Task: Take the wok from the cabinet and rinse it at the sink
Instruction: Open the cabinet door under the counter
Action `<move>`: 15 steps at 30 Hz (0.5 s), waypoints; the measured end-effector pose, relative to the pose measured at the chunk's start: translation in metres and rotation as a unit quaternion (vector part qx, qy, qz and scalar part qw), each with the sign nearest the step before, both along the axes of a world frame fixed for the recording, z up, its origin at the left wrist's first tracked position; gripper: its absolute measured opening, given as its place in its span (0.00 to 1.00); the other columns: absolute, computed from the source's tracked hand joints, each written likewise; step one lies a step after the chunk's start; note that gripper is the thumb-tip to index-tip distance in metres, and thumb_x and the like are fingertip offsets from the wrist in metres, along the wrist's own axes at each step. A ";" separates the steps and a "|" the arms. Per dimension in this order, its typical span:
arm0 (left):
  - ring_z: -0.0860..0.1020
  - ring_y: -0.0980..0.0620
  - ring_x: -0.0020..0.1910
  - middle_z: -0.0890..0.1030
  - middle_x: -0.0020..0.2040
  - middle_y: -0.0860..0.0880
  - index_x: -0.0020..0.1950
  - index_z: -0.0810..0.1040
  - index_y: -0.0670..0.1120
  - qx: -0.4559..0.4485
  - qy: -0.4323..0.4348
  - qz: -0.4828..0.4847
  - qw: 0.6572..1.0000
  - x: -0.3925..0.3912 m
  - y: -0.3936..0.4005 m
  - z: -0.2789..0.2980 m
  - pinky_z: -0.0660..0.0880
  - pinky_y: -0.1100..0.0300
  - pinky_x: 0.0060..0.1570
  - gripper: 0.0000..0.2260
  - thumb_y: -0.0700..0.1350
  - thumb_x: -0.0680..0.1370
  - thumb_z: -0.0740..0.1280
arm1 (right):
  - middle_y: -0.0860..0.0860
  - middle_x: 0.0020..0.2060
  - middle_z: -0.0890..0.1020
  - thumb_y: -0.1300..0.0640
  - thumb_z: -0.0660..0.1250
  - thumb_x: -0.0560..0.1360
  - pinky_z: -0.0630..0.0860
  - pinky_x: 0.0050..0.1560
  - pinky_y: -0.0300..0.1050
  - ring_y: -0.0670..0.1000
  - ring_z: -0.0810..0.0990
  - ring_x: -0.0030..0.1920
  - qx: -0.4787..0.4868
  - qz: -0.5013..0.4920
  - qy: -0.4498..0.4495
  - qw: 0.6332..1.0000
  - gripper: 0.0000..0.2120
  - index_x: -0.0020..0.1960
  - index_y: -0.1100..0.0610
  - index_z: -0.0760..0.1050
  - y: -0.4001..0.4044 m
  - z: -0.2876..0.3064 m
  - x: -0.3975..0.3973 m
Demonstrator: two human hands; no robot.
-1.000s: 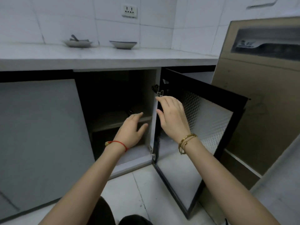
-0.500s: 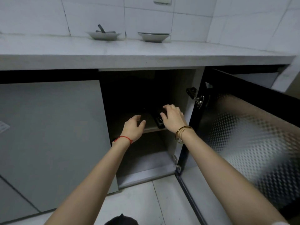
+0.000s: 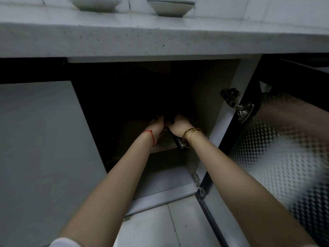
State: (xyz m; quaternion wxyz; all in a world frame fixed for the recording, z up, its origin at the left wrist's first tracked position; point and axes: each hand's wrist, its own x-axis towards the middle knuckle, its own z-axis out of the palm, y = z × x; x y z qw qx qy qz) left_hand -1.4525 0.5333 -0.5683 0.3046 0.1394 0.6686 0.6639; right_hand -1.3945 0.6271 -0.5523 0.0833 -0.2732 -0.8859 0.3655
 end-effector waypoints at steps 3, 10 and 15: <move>0.76 0.49 0.52 0.77 0.58 0.42 0.68 0.69 0.42 0.026 -0.051 0.003 0.998 -0.006 0.010 -0.003 0.74 0.53 0.59 0.16 0.47 0.83 0.57 | 0.55 0.38 0.75 0.51 0.58 0.81 0.72 0.37 0.45 0.53 0.75 0.37 -0.066 -0.016 -0.033 0.997 0.11 0.47 0.57 0.72 0.004 -0.008 -0.012; 0.70 0.54 0.32 0.74 0.40 0.47 0.50 0.72 0.44 0.072 -0.160 0.016 0.984 -0.007 0.018 -0.001 0.67 0.69 0.19 0.09 0.48 0.83 0.55 | 0.53 0.28 0.73 0.47 0.58 0.80 0.73 0.23 0.38 0.47 0.73 0.20 -0.364 -0.071 -0.032 0.928 0.16 0.41 0.58 0.69 0.004 -0.005 -0.019; 0.68 0.54 0.31 0.74 0.40 0.47 0.43 0.72 0.47 0.079 -0.172 0.024 0.982 -0.005 0.011 0.000 0.66 0.69 0.18 0.12 0.47 0.83 0.55 | 0.52 0.28 0.70 0.49 0.59 0.80 0.67 0.18 0.33 0.44 0.69 0.15 -0.415 -0.094 0.023 0.905 0.13 0.42 0.57 0.67 -0.008 -0.010 -0.020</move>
